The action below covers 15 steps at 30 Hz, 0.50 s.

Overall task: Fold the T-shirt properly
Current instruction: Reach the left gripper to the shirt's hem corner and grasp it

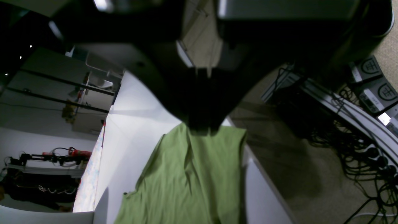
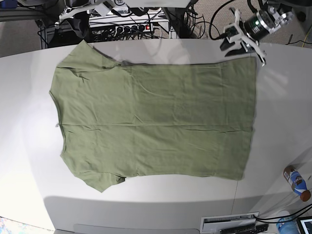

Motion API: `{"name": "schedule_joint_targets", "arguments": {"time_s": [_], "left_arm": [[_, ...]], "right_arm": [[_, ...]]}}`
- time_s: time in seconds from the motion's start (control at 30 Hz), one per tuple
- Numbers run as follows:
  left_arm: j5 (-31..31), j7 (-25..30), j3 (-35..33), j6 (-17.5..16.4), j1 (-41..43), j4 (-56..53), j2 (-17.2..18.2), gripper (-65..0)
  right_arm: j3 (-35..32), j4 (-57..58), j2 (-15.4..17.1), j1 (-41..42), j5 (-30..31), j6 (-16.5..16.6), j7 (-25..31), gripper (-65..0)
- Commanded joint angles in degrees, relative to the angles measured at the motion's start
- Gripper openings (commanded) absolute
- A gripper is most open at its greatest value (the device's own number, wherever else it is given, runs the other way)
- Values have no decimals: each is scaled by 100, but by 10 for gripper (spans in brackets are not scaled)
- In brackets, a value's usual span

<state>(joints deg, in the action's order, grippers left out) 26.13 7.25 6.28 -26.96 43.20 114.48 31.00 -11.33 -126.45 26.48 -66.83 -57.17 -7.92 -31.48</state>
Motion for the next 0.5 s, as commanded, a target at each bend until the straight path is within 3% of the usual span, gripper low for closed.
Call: {"name": "schedule_joint_targets", "arguments": {"time_s": [0.0,0.17,0.27,0.47], "left_arm": [[9,111,22,52,-37,74,63,-490],[28,114,20,17,-295,52,304,-484],[28,131,-17,35,-420,-186,448,-415],[503,118,-739,426,-870,-979,636,-409]], "right_arm": [[13,-107,20,-79,-85,-114,20,-650],[13,-107,20,-79,-118,-114,15,-650],[13,-107,20,-79,-120,-114,15,-650],[13,-107,20,-79,-122,-114,17,-650]]}}
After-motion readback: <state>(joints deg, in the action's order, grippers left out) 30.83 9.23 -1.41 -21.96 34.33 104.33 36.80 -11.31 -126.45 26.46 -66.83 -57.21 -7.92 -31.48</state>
